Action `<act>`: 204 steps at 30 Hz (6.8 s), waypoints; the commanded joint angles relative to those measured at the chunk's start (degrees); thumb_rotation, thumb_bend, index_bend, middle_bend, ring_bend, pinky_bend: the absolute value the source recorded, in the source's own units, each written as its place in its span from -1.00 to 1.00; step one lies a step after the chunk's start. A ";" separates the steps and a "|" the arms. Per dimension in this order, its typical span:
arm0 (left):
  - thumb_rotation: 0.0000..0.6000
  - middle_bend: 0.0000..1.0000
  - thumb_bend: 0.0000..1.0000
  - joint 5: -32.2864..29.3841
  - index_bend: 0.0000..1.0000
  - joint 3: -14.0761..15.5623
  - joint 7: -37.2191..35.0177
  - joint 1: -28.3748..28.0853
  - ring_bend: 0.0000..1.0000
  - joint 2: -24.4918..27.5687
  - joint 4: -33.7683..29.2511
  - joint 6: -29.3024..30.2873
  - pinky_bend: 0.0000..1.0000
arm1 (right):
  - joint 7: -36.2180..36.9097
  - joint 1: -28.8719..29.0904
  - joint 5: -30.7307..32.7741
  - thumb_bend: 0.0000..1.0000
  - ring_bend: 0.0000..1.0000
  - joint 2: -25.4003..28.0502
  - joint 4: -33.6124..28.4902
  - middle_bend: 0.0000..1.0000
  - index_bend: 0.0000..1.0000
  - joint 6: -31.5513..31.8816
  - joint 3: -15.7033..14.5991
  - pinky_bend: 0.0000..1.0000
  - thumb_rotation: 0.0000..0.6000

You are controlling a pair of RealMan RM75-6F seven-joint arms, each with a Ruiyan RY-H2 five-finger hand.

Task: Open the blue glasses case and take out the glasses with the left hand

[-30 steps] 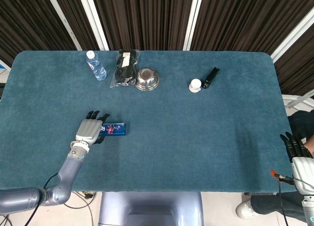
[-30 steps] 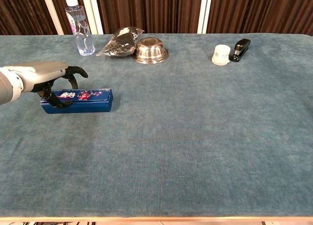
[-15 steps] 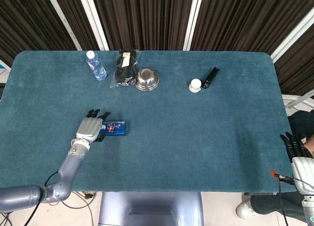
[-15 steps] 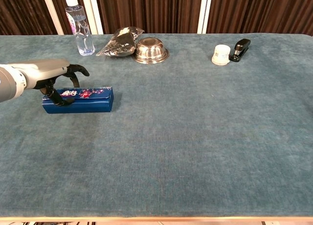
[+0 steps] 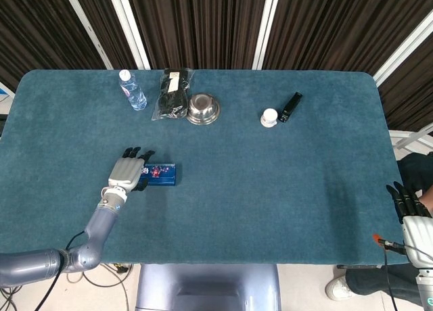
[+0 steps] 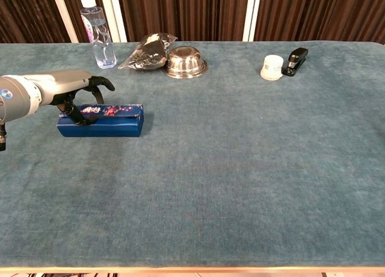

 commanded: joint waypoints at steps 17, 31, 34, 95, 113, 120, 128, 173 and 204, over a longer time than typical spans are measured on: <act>1.00 -0.67 0.04 0.75 -0.90 -0.27 0.47 -1.23 -0.97 -2.44 4.52 1.16 -0.94 | -0.18 -0.06 0.14 -0.69 -1.00 -0.03 -0.06 -1.00 -1.00 0.08 0.07 -0.57 1.00; 1.00 -0.71 -0.63 4.34 -0.93 -1.79 -3.27 2.25 -0.97 3.72 -4.51 6.79 -0.94 | 0.01 -0.06 0.05 -0.69 -1.00 0.05 -0.06 -1.00 -1.00 0.09 0.06 -0.57 1.00; 1.00 -0.71 -0.66 7.19 -0.93 -0.81 -4.29 3.64 -0.97 6.16 -7.24 7.82 -0.90 | 0.01 -0.08 -0.01 -0.69 -1.00 0.07 -0.10 -1.00 -1.00 0.12 0.03 -0.57 1.00; 1.00 0.95 -0.64 8.93 -0.61 7.00 3.10 5.03 0.73 12.45 -10.83 1.50 0.76 | 0.02 -0.13 -0.16 -0.69 -1.00 0.10 -0.13 -1.00 -1.00 0.16 -0.04 -0.58 1.00; 1.00 0.96 -0.63 0.69 -0.58 8.19 8.30 2.02 0.74 10.41 -10.23 0.85 0.76 | 0.15 -0.10 -0.03 -0.69 -1.00 0.18 -0.24 -1.00 -1.00 0.01 -0.03 -0.57 1.00; 1.00 0.96 -0.63 0.91 -0.58 8.75 7.84 2.13 0.74 10.73 -11.00 1.34 0.76 | 0.22 -0.11 0.01 -0.69 -1.00 0.21 -0.26 -1.00 -1.00 -0.03 -0.03 -0.57 1.00; 1.00 0.96 -0.63 2.28 -0.45 10.61 7.19 3.15 0.74 13.31 -14.24 1.98 0.77 | 0.25 -0.12 0.01 -0.69 -1.00 0.23 -0.30 -1.00 -1.00 -0.01 -0.03 -0.57 1.00; 1.00 0.96 -0.63 -0.92 -0.48 11.61 15.81 -6.67 0.74 7.54 -25.20 1.81 0.77 | 0.33 -0.05 0.27 -0.69 -1.00 0.26 -0.43 -1.00 -1.00 -0.24 0.07 -0.57 1.00; 1.00 0.96 -0.62 -3.08 -0.56 5.27 8.81 -8.55 0.74 6.73 -19.28 4.82 0.77 | 0.22 -0.05 0.34 -0.69 -1.00 0.32 -0.64 -1.00 -1.00 -0.33 0.03 -0.57 1.00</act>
